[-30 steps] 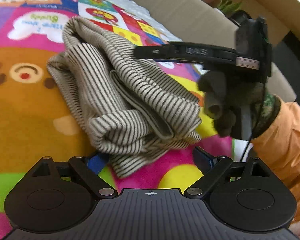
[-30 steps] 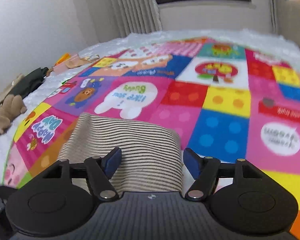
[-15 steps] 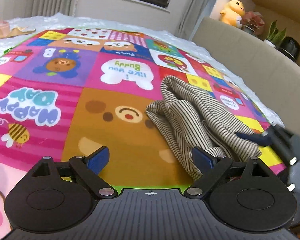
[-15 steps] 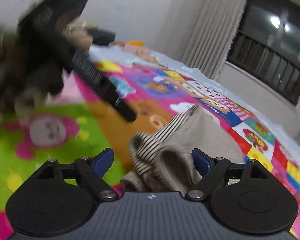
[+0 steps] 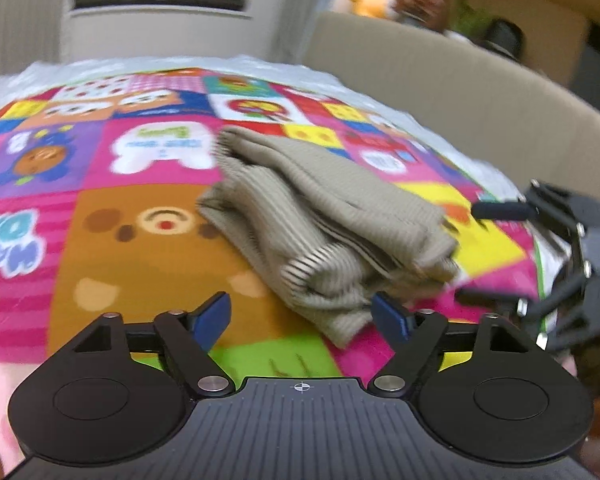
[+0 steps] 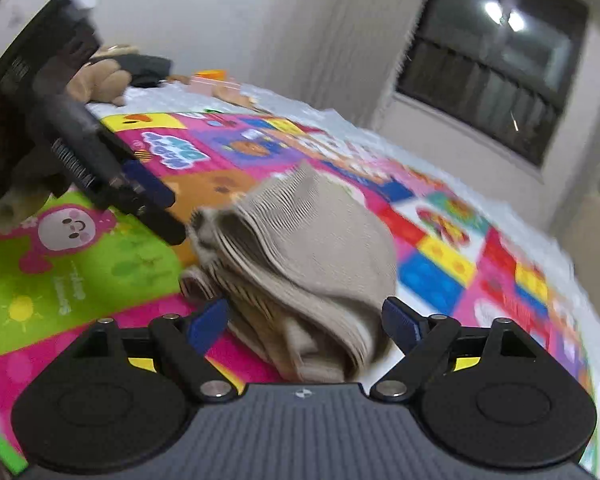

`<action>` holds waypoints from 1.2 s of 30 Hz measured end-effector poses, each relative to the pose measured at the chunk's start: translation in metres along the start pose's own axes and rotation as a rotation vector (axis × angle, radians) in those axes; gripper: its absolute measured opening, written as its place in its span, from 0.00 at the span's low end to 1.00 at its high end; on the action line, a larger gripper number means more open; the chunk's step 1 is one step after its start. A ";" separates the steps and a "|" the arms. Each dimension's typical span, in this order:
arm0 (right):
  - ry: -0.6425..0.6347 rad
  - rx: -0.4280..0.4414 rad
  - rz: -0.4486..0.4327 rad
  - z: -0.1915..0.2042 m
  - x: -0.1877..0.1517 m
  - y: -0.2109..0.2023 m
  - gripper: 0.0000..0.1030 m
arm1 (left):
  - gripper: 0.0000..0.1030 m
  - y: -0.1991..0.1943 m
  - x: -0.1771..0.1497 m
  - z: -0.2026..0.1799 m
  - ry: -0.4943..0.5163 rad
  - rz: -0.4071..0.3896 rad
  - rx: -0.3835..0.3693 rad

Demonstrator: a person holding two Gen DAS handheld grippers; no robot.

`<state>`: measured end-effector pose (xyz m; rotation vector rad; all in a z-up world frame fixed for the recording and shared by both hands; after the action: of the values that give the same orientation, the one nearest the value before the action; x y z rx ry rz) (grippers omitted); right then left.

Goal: Fold clothes

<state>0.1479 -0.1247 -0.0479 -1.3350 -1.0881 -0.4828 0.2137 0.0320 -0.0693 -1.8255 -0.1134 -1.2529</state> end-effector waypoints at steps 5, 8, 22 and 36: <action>0.415 0.102 0.078 -0.037 -0.020 0.003 0.61 | 0.70 0.014 0.009 -0.014 0.098 -0.010 0.035; 0.539 0.123 0.101 -0.050 -0.031 0.017 0.49 | 0.50 0.020 0.015 -0.013 0.135 -0.015 0.080; 0.414 -0.008 0.080 -0.075 -0.020 0.052 0.29 | 0.47 0.005 -0.006 -0.110 0.257 -0.022 -0.174; 0.564 -0.039 -0.074 -0.100 -0.058 0.033 0.59 | 0.51 0.021 0.024 -0.064 0.407 -0.021 0.145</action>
<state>0.1833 -0.2267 -0.1017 -1.0965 -0.6612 -0.8774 0.1910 -0.0349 -0.0580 -1.4192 0.0030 -1.5630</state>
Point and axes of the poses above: each gripper's, at about its wrist camera, not at the fingertips, and y roughly the way its jaws point, z to its left, x to its top, the point moved 8 cm from there along y, roughly the way its jaws point, and after that the axes turned 8 degrees about y, right-handed, at the moved point
